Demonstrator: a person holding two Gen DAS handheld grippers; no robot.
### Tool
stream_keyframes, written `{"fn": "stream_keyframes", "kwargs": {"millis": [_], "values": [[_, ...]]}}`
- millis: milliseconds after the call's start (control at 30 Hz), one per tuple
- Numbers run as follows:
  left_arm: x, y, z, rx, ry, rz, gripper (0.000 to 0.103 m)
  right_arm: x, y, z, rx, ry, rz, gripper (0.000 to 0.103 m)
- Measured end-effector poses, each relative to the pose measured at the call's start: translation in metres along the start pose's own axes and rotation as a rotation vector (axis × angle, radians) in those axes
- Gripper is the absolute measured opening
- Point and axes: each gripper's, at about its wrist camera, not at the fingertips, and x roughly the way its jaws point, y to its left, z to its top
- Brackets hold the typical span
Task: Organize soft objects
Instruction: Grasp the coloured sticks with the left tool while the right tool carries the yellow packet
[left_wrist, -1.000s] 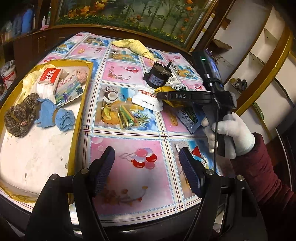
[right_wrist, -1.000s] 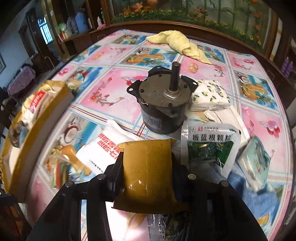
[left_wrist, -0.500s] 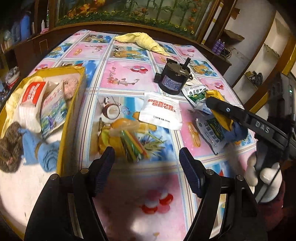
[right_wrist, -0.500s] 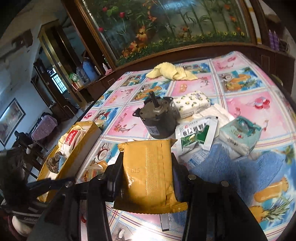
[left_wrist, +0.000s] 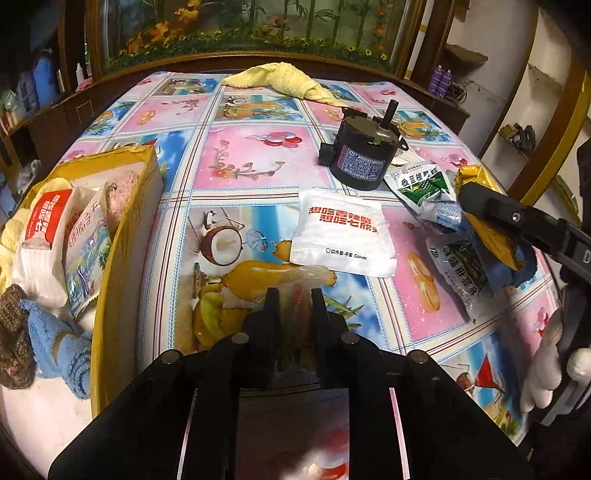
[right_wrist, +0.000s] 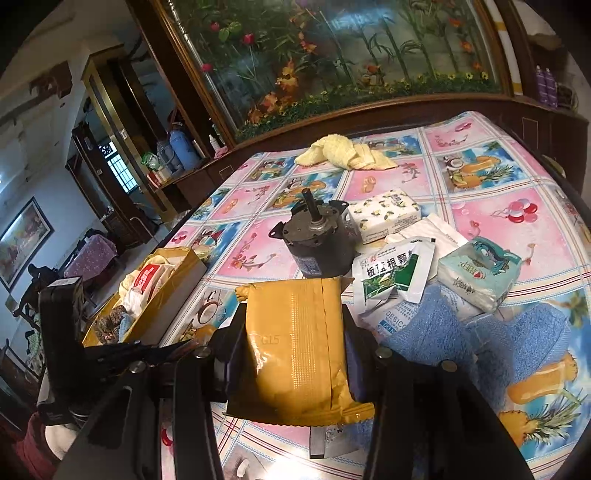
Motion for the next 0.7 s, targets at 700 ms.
{"fn": "stream_keyframes", "kwargs": {"millis": [700], "values": [[-0.120,0.161,-0.065,-0.348,-0.138,0.126,0.015,0.023,0.148,-0.002,-0.189,0.151,0.206,0.044]]}}
